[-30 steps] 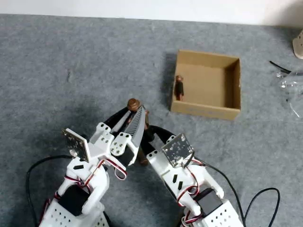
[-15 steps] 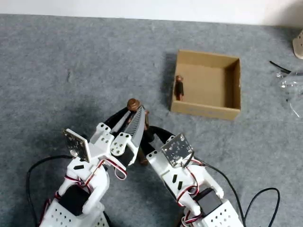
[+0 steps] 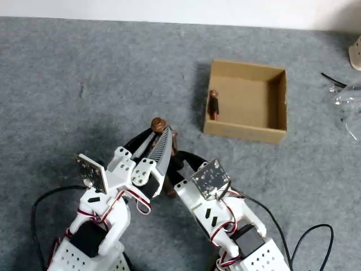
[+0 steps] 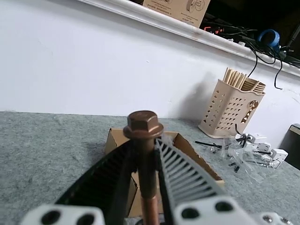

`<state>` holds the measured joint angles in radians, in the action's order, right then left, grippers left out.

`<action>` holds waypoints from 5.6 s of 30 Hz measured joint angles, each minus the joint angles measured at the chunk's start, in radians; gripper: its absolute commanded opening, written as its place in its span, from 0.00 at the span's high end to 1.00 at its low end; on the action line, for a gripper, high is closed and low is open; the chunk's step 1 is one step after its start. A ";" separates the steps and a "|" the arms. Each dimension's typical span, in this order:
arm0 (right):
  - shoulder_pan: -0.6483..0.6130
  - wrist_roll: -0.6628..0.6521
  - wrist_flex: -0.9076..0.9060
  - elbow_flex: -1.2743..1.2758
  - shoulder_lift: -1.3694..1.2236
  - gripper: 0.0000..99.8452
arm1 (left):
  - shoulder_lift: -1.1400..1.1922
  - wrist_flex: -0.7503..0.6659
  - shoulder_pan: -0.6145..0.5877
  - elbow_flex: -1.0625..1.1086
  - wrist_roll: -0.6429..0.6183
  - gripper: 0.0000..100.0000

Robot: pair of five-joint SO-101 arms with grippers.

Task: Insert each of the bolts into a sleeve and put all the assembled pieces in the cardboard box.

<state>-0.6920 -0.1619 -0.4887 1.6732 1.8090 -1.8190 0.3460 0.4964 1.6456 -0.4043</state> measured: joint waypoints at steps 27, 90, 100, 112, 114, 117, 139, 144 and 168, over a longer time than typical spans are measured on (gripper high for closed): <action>-0.011 -0.002 0.130 0.000 -0.003 1.00 | 0.000 -0.008 -0.028 0.015 0.000 0.99; 0.336 0.000 0.097 0.000 0.003 0.99 | 0.015 0.143 -0.506 0.031 0.196 0.99; 0.407 0.000 0.097 0.000 0.003 0.99 | 0.015 0.215 -0.476 0.032 0.512 0.99; 0.419 -0.035 0.097 0.000 -0.026 0.99 | 0.015 0.215 -0.476 0.034 0.519 0.99; 0.419 -0.041 0.097 -0.015 -0.092 0.99 | 0.015 0.215 -0.476 0.034 0.520 0.99; 0.420 -0.043 0.097 -0.107 -0.264 0.99 | 0.015 0.215 -0.476 0.034 0.520 0.99; 0.582 0.069 0.097 -1.237 -1.800 0.99 | 0.015 0.215 -0.476 0.034 0.520 0.99; 0.594 0.132 0.097 -1.254 -1.906 0.99 | 0.015 0.215 -0.476 0.034 0.520 0.99; 0.594 0.135 0.098 -1.240 -1.976 0.74 | 0.015 0.215 -0.476 0.034 0.520 0.99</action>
<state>-0.0982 -0.0269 -0.3905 0.4335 -0.1672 -1.8036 0.5608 0.0207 1.6794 0.1158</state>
